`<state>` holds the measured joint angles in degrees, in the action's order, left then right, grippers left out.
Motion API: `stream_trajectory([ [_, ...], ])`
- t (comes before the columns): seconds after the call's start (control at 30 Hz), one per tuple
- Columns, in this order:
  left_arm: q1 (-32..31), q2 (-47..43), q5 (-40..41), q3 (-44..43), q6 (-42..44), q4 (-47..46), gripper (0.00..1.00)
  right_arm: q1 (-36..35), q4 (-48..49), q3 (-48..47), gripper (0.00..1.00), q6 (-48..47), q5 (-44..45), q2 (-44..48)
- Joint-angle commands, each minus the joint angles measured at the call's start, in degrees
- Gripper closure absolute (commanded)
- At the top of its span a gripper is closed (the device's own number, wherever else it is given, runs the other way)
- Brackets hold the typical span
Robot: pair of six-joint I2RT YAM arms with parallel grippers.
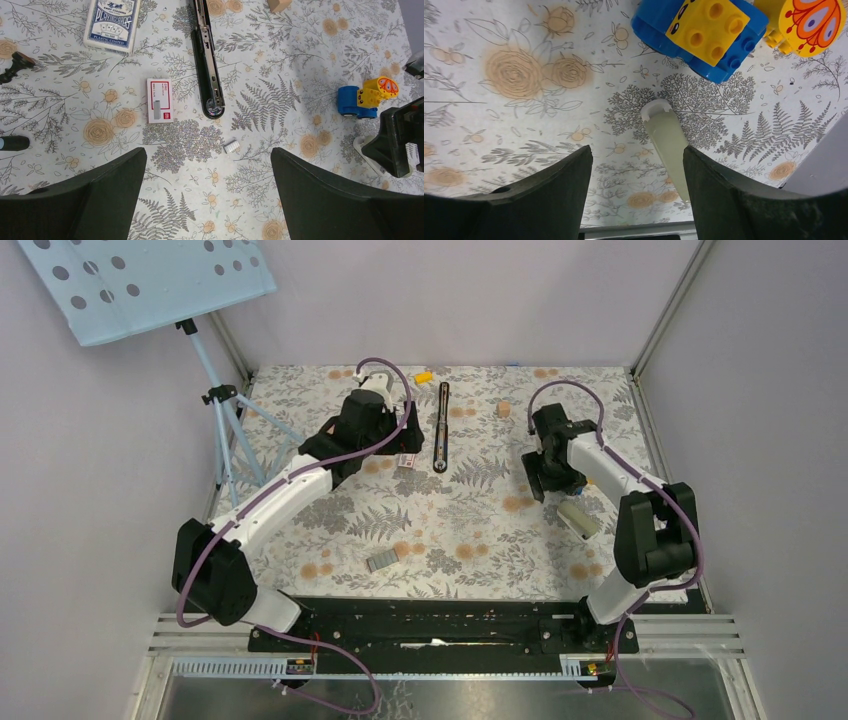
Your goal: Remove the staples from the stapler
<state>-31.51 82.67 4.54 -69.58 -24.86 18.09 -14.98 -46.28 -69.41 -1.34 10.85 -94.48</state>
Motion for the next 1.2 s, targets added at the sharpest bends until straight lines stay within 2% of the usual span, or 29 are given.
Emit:
stream_trajectory([
  [0.0,0.07,-1.45,0.95,0.06,0.68,-1.97,0.01,1.10,3.99,3.33,0.26,-5.80,-0.56,0.57],
  [0.27,0.13,0.08,0.78,-0.24,0.99,-1.73,0.01,5.10,3.73,5.77,0.26,-10.33,-2.18,-3.21],
  [0.53,0.13,0.23,2.35,-0.01,1.87,-1.61,0.01,5.91,3.90,5.63,0.29,-10.25,-0.14,-7.00],
  [0.6,0.16,0.20,2.63,0.12,2.01,-1.65,0.01,5.93,3.29,5.20,0.35,-9.66,-0.21,-8.21],
  [0.83,0.18,0.31,2.73,-0.03,2.34,-1.57,0.01,5.93,2.49,3.15,0.65,-5.84,-5.80,-9.65],
  [0.9,0.21,0.21,3.21,0.05,2.51,-1.60,0.01,5.90,2.16,2.04,0.83,-3.52,-7.83,-10.07],
  [0.97,0.22,0.28,3.53,0.05,2.62,-1.61,0.01,5.54,1.91,0.65,0.97,-0.33,-10.52,-10.68],
  [1.0,0.22,0.36,3.54,0.06,2.63,-1.57,0.01,4.51,2.09,-0.20,1.00,1.75,-10.69,-11.01],
  [1.17,0.54,0.80,3.45,-0.22,2.63,-1.30,0.01,-5.20,2.22,-8.69,1.00,11.10,-10.54,-14.52],
])
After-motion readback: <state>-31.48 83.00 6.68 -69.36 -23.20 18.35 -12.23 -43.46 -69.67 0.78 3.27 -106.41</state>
